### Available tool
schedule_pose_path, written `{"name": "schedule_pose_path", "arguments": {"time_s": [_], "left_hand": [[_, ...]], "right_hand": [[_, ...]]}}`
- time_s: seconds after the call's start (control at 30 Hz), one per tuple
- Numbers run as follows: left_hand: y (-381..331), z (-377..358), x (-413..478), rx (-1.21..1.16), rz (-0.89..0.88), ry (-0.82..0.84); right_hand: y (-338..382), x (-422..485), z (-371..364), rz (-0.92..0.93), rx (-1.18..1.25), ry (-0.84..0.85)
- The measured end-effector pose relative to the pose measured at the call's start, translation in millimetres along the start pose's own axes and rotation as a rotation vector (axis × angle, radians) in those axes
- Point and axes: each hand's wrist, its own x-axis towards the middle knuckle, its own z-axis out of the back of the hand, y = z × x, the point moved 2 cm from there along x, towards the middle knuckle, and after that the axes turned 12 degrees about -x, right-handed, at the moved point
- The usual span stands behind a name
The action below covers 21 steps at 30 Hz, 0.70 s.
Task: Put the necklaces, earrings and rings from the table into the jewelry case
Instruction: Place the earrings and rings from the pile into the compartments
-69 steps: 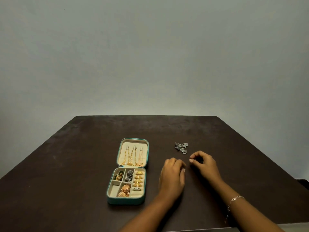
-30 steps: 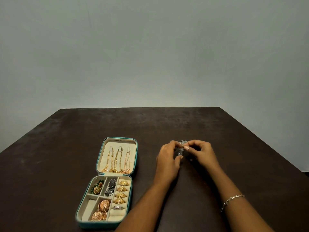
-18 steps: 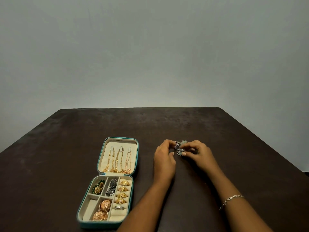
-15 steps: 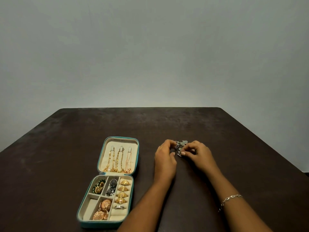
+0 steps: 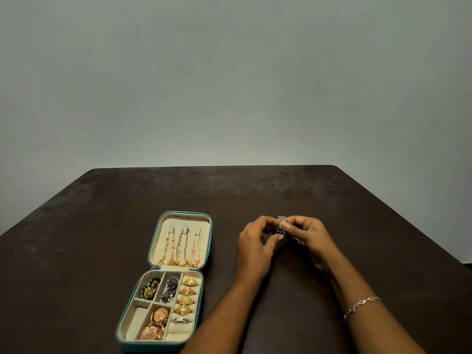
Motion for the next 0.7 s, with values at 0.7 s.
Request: {"name": "schedule_pose_path", "arguments": {"time_s": [0.7], "left_hand": [[-5.7,5.5,-2.6,-0.281,0.120,-0.085]], "right_hand": [[0.7,-0.8,-1.7,0.046,0.055,-0.011]]}}
